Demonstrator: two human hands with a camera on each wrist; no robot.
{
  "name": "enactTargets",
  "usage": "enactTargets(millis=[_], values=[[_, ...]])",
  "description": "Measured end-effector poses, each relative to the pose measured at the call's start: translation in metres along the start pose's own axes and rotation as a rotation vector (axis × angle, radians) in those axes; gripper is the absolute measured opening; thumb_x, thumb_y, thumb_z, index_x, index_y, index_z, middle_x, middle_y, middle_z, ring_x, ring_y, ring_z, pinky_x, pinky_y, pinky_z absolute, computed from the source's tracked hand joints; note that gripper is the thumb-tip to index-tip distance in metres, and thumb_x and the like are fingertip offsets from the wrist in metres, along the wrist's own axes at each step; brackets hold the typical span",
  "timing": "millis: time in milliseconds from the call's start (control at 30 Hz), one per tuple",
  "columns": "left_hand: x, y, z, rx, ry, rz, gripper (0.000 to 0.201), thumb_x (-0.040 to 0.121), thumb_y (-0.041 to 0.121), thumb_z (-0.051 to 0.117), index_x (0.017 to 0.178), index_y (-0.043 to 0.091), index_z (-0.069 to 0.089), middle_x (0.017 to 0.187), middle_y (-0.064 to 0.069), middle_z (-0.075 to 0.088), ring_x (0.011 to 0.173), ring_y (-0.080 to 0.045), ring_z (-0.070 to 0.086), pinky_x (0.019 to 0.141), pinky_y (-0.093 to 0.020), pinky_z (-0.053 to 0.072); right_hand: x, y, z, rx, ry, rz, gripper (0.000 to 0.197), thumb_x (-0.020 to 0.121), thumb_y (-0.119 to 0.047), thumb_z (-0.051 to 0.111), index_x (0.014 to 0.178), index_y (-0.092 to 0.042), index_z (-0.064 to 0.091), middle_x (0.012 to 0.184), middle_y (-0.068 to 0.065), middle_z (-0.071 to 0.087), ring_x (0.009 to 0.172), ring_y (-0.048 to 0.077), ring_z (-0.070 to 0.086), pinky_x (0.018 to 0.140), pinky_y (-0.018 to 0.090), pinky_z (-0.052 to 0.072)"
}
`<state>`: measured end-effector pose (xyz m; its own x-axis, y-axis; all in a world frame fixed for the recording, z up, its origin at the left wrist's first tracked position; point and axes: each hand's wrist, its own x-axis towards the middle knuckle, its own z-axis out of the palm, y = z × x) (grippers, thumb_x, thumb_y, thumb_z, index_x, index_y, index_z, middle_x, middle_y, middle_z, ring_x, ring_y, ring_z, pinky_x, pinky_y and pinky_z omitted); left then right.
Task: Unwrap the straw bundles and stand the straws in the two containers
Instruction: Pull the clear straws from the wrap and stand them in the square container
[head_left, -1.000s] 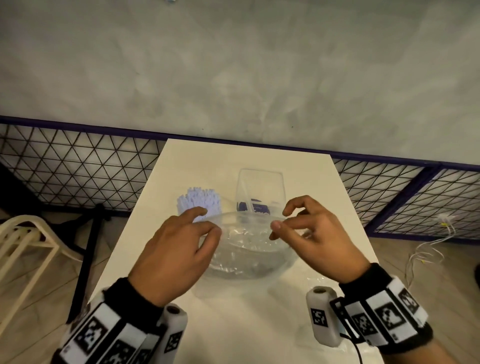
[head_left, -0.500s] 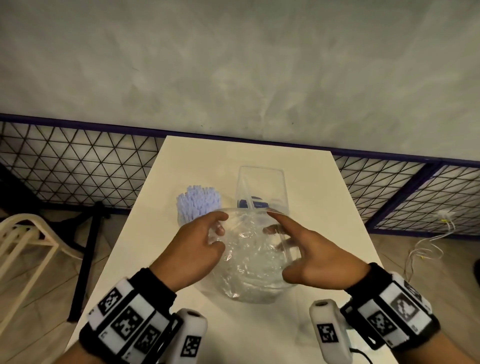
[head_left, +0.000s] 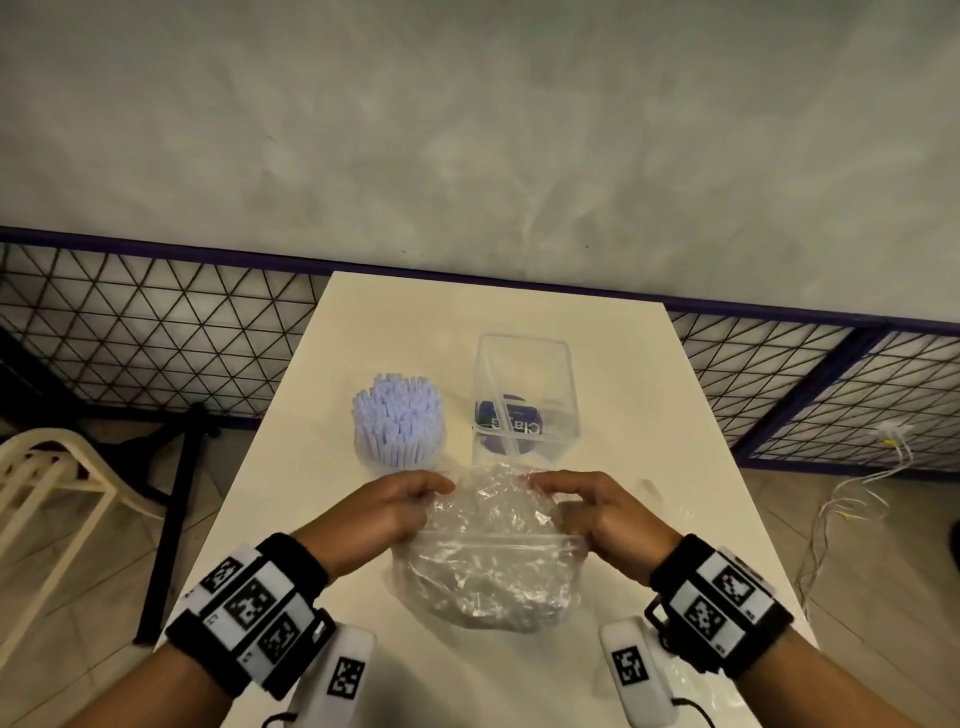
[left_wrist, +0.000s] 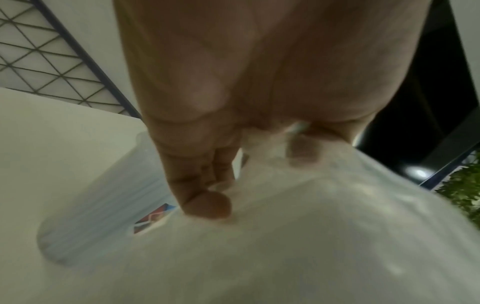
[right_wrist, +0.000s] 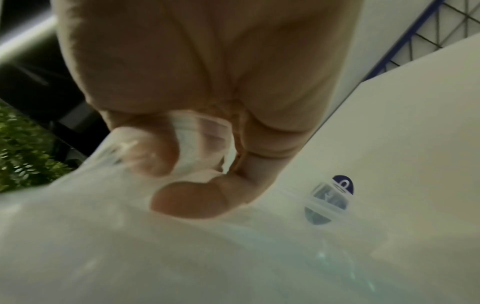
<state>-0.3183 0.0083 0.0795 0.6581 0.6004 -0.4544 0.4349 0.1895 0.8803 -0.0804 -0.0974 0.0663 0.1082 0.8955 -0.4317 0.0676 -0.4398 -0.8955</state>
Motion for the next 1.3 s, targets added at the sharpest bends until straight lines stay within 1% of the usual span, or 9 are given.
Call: enactTargets(millis=[133,267,400,567,667,867,1033,1167,1300], values=[[0.002,-0.012,-0.007,-0.043,-0.004,0.116,0.048,0.065,0.025,0.054,0.111,0.036,0.067,0.123,0.009,0.064,0.117,-0.014,0.058,0.099,-0.041,0.048,0.004,0.009,0.002,0.199,0.045,-0.063,0.054,0.064,0.001,0.055,0.109,-0.021,0.076,0.120,0.019,0.067,0.098,0.037,0.064,0.088,0.053,0.051],[-0.007,-0.017,-0.010,-0.063,0.080,0.287,0.050,0.071,0.046,0.064,0.118,0.028,0.056,0.119,0.005,0.061,0.105,-0.012,0.060,0.086,-0.026,0.050,-0.003,0.015,-0.005,0.359,0.095,-0.200,0.033,0.079,0.005,0.064,0.105,-0.013,0.074,0.110,0.020,0.066,0.093,0.029,0.067,0.072,0.037,0.057],[-0.016,-0.036,-0.016,-0.078,-0.059,0.332,0.060,0.069,0.023,0.083,0.115,0.029,0.045,0.129,0.000,0.059,0.107,-0.021,0.064,0.097,-0.027,0.049,-0.015,0.026,-0.015,0.414,-0.062,-0.314,0.045,0.076,0.000,0.061,0.121,-0.001,0.063,0.135,0.001,0.053,0.120,0.031,0.061,0.086,0.031,0.053],[-0.012,-0.049,-0.004,0.072,0.085,0.423,0.052,0.068,0.011,0.086,0.094,0.040,0.051,0.127,0.012,0.059,0.112,-0.013,0.063,0.098,-0.020,0.049,-0.023,0.025,-0.013,0.131,-0.206,-0.353,0.070,0.066,0.020,0.059,0.122,-0.021,0.048,0.142,-0.009,0.048,0.126,0.027,0.056,0.094,0.028,0.047],[-0.005,-0.054,-0.002,0.035,0.193,0.477,0.037,0.063,0.027,0.086,0.075,0.033,0.052,0.113,-0.004,0.062,0.098,-0.020,0.064,0.088,-0.022,0.055,-0.022,0.020,-0.009,0.070,-0.125,-0.385,0.048,0.066,0.009,0.074,0.098,-0.022,0.057,0.142,-0.008,0.047,0.121,0.026,0.060,0.092,0.032,0.051],[0.007,-0.064,0.003,0.120,0.306,0.590,0.047,0.068,0.036,0.078,0.067,-0.005,0.055,0.115,0.009,0.063,0.101,-0.016,0.064,0.084,-0.018,0.054,-0.018,0.018,0.000,-0.005,0.065,-0.460,0.037,0.064,0.002,0.087,0.061,-0.023,0.060,0.124,-0.004,0.052,0.115,0.020,0.064,0.078,0.029,0.057],[0.001,-0.059,0.018,0.149,0.363,0.610,0.029,0.068,0.027,0.074,0.078,0.010,0.054,0.108,0.007,0.058,0.094,-0.024,0.060,0.088,-0.028,0.057,-0.014,0.030,0.012,-0.136,0.269,-0.618,0.037,0.066,-0.015,0.087,0.057,-0.023,0.052,0.111,-0.005,0.049,0.106,0.013,0.064,0.064,0.019,0.050],[-0.003,-0.056,0.026,0.175,0.312,0.606,0.064,0.061,0.032,0.088,0.116,0.022,0.057,0.120,0.012,0.053,0.104,-0.015,0.059,0.095,-0.025,0.052,-0.010,0.039,0.021,-0.304,0.427,-0.748,0.033,0.073,-0.027,0.076,0.058,-0.010,0.053,0.105,0.003,0.051,0.089,0.007,0.062,0.057,0.012,0.039],[0.000,-0.050,0.030,0.165,0.442,0.646,0.057,0.057,0.050,0.087,0.082,0.006,0.062,0.121,0.024,0.056,0.103,-0.008,0.059,0.084,-0.021,0.055,-0.016,0.037,0.021,-0.344,0.315,-0.694,0.027,0.064,-0.016,0.078,0.067,-0.013,0.051,0.112,-0.002,0.046,0.083,0.008,0.057,0.058,0.029,0.046]])
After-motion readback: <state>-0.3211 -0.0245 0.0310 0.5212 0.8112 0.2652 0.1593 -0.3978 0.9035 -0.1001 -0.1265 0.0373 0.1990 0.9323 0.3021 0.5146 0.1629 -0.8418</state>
